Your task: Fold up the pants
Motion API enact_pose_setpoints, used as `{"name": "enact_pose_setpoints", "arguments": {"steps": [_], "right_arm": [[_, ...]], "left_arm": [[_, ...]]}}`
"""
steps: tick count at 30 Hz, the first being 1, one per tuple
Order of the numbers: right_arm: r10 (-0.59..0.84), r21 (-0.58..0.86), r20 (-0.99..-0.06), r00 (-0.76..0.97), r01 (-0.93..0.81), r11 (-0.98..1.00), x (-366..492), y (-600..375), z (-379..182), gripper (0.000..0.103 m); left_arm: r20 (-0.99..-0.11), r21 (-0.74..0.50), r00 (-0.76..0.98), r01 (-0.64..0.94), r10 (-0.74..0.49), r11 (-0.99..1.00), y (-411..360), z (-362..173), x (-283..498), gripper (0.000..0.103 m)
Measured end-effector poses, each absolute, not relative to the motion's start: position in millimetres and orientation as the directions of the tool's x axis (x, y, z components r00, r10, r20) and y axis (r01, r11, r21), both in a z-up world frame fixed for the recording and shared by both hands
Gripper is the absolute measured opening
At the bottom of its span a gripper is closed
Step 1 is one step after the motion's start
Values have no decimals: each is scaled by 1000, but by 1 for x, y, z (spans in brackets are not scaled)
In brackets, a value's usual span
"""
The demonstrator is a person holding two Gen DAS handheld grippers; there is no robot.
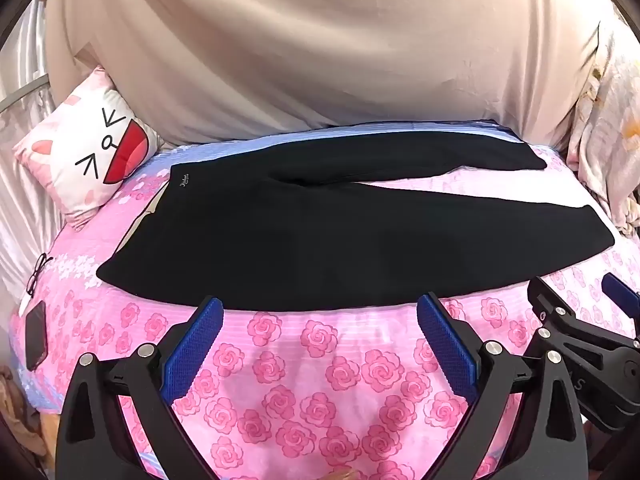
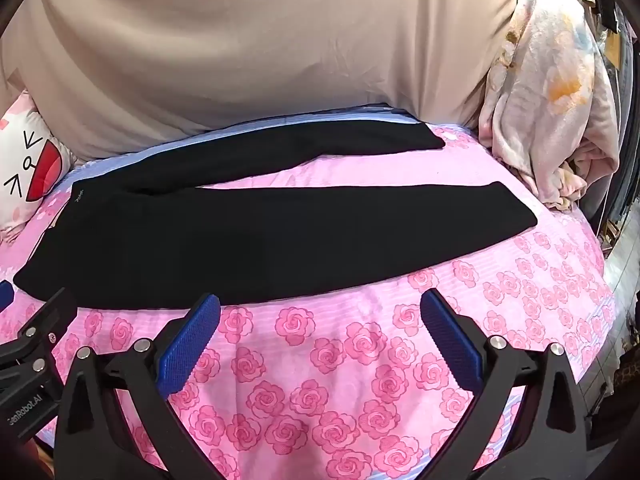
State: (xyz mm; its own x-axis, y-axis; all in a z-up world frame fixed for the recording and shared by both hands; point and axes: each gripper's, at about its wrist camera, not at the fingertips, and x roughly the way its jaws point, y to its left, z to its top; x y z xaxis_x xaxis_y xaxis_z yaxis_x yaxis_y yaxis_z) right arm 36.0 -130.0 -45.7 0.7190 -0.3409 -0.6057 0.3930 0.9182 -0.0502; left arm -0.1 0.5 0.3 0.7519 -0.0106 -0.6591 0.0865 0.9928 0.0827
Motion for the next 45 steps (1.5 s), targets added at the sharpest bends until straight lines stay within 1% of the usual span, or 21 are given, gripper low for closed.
{"name": "enact_pose_setpoints", "arguments": {"steps": [1, 2, 3, 9, 16, 31, 45], "right_arm": [[-344, -55, -605, 718, 393, 918, 35, -129, -47, 98], [-343, -55, -605, 718, 392, 918, 35, -128, -48, 98], [-343, -54, -604, 719, 393, 918, 35, -128, -49, 98], [-338, -52, -603, 723, 387, 920, 36, -129, -32, 98], [-351, -70, -582, 733, 385, 920, 32, -124, -36, 98], [-357, -77, -576, 735, 386, 919, 33, -127, -35, 98], [-353, -86, -570, 741, 374, 923, 35, -123, -34, 98]], "left_arm": [[-660, 79, 751, 85, -12, 993, 1, 0, 0, 95], [-664, 115, 748, 88, 11, 989, -1, 0, 0, 95], [-661, 95, 751, 88, -4, 992, 0, 0, 0, 95], [-659, 102, 752, 81, 6, 991, 3, -2, -1, 95], [-666, 100, 745, 74, 12, 992, 8, -4, 3, 96], [-669, 103, 743, 75, 14, 992, 14, -12, 9, 96], [-667, 107, 745, 68, 21, 992, 12, -8, 10, 96]]}}
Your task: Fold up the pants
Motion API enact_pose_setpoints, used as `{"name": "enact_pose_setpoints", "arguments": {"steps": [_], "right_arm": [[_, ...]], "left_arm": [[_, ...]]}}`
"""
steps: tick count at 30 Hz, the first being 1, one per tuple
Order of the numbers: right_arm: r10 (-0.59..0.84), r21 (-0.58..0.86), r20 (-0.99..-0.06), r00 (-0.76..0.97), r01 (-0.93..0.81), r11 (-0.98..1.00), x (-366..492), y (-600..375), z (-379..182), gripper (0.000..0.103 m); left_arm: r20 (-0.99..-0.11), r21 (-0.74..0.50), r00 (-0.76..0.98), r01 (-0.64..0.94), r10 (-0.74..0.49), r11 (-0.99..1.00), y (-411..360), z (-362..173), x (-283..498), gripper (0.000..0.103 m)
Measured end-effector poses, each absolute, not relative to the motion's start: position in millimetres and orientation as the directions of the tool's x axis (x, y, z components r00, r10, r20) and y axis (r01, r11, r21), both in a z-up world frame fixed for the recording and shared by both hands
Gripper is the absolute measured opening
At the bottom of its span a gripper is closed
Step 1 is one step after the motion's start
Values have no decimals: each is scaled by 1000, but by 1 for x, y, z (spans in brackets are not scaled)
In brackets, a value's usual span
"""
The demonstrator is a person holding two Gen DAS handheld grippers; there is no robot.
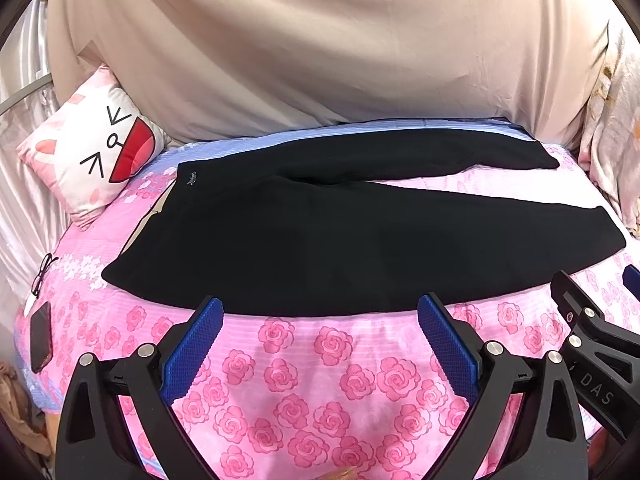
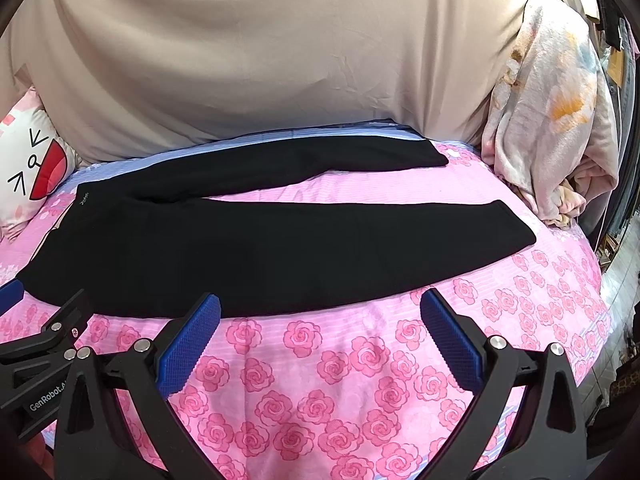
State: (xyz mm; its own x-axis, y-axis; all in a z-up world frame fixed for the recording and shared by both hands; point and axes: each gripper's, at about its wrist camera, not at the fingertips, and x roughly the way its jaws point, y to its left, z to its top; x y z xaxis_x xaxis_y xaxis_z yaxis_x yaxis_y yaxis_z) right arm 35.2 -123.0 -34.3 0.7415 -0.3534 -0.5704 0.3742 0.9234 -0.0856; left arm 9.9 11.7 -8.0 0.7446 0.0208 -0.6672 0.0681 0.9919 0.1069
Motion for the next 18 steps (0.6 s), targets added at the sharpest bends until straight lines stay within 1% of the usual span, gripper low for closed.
{"name": "enact_pose_setpoints", "arguments": {"steps": [18], "right_arm": [[-349, -88, -573, 742, 367, 926, 40, -120, -35, 98]], "left_arm": [[-674, 107, 738, 67, 23, 992, 11, -5, 17, 96]]}}
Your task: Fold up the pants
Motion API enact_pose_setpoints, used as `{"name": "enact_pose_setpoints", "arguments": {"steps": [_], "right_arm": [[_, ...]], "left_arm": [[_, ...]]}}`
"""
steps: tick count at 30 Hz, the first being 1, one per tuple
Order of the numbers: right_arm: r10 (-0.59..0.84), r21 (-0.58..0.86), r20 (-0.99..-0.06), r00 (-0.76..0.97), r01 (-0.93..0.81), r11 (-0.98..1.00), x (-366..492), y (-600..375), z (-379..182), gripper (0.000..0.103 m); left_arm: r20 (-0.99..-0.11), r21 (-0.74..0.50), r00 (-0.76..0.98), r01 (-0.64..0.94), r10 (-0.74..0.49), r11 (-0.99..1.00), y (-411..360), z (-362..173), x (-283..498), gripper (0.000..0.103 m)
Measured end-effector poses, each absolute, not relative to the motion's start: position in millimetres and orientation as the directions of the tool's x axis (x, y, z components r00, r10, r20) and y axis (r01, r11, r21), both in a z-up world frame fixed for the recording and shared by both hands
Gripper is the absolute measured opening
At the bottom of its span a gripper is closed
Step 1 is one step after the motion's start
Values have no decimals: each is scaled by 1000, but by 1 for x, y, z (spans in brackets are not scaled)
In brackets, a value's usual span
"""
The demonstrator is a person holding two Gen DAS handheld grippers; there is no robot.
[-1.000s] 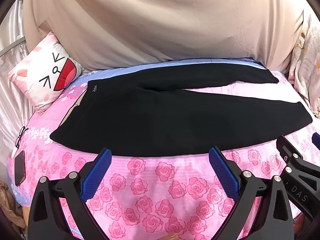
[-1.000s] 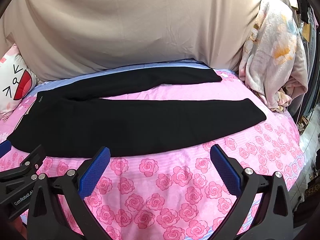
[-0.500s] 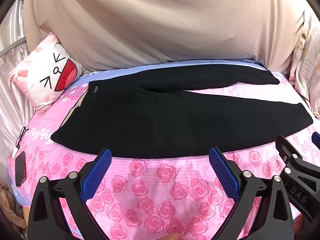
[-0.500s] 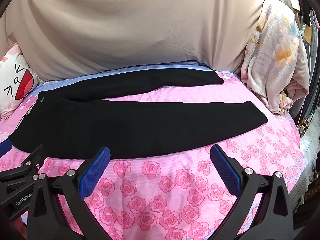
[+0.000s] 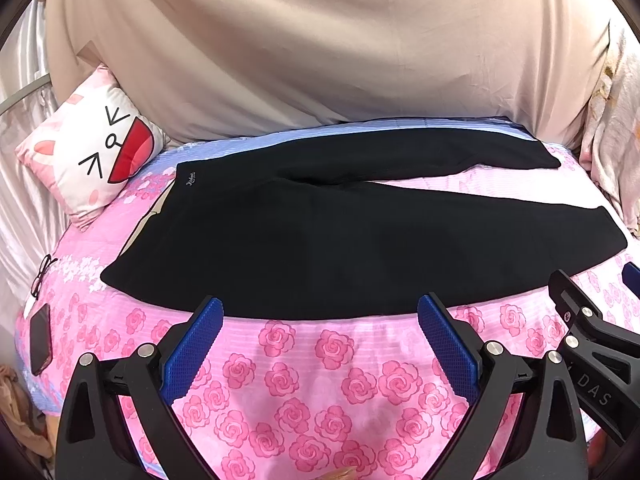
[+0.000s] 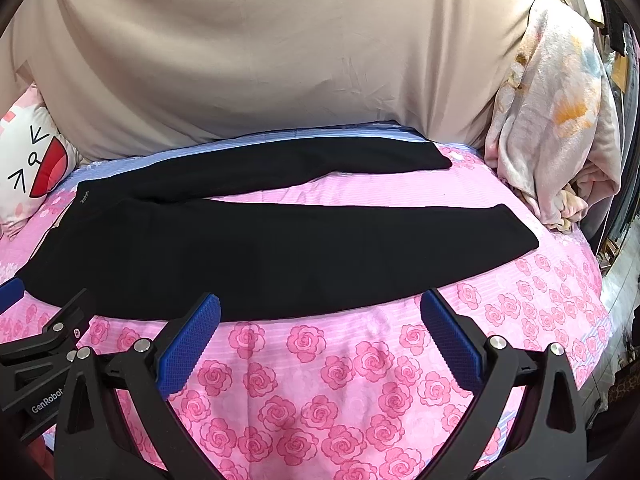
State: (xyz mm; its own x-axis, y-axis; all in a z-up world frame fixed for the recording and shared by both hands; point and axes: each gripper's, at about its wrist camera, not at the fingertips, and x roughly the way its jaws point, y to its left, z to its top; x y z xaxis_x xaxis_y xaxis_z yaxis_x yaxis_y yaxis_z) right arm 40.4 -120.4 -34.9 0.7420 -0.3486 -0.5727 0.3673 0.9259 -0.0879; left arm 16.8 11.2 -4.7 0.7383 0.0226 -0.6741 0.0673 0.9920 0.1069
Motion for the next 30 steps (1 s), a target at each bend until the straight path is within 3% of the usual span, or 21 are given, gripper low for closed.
{"name": "enact_pose_setpoints", "arguments": {"steps": [30], "right_arm": [[-346, -83, -604, 718, 375, 923, 56, -132, -46, 98]], "left_arm": [[-695, 118, 719, 79, 26, 990, 7, -15, 33, 96]]}}
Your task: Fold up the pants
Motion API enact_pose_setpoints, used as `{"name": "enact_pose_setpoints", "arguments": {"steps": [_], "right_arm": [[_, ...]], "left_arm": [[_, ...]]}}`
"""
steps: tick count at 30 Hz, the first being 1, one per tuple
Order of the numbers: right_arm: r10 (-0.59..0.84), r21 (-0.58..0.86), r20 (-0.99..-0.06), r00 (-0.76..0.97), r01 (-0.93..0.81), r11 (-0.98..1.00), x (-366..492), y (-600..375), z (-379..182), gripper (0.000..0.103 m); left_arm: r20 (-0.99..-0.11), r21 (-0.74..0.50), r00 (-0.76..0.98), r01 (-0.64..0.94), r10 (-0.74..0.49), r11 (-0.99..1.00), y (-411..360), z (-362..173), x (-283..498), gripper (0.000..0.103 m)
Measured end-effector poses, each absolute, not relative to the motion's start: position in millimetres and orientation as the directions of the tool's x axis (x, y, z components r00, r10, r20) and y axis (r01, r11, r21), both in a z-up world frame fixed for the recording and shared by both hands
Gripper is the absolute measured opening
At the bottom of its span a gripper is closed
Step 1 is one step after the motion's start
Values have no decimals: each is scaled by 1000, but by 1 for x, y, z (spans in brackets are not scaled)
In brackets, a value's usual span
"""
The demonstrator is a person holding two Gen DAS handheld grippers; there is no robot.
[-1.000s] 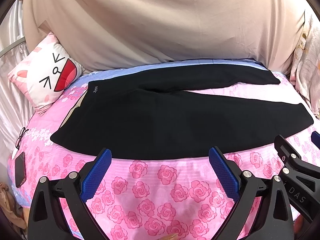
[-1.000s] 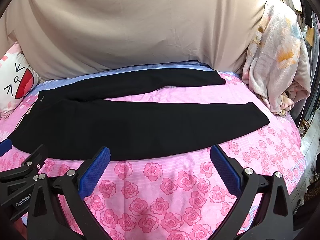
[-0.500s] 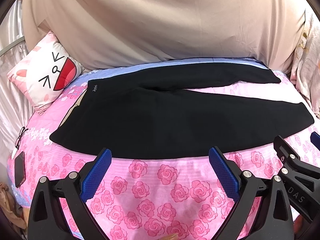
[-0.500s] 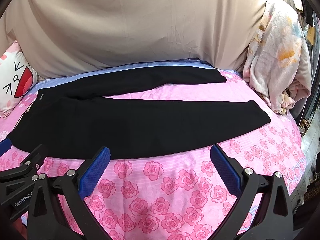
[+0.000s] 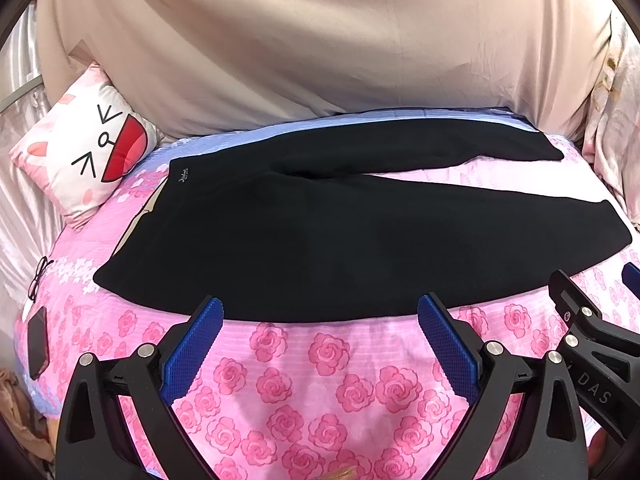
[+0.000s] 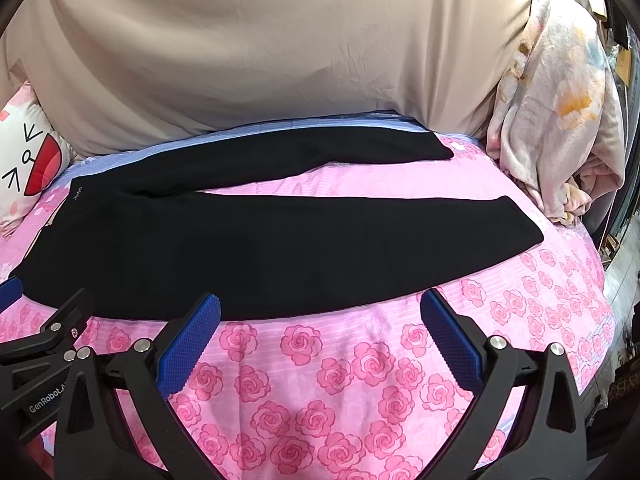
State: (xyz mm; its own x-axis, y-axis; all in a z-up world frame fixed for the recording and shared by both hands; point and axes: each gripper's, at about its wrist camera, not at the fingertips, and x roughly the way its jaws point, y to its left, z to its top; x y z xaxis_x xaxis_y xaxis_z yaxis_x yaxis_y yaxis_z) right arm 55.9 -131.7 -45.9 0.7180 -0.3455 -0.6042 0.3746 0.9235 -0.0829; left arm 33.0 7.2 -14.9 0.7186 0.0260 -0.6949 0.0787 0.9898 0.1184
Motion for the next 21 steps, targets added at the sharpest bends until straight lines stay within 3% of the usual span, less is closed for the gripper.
{"name": "enact_pose_setpoints", "arguments": {"steps": [14, 21], "right_arm": [[-365, -83, -618, 697, 404, 911, 89, -170, -48, 98], [-431, -88, -588, 685, 476, 875, 134, -230, -28, 98]], "left_arm": [[-735, 100, 677, 69, 27, 993, 12, -23, 84, 96], [-693, 153, 711, -14, 118, 988, 28, -10, 136, 96]]}}
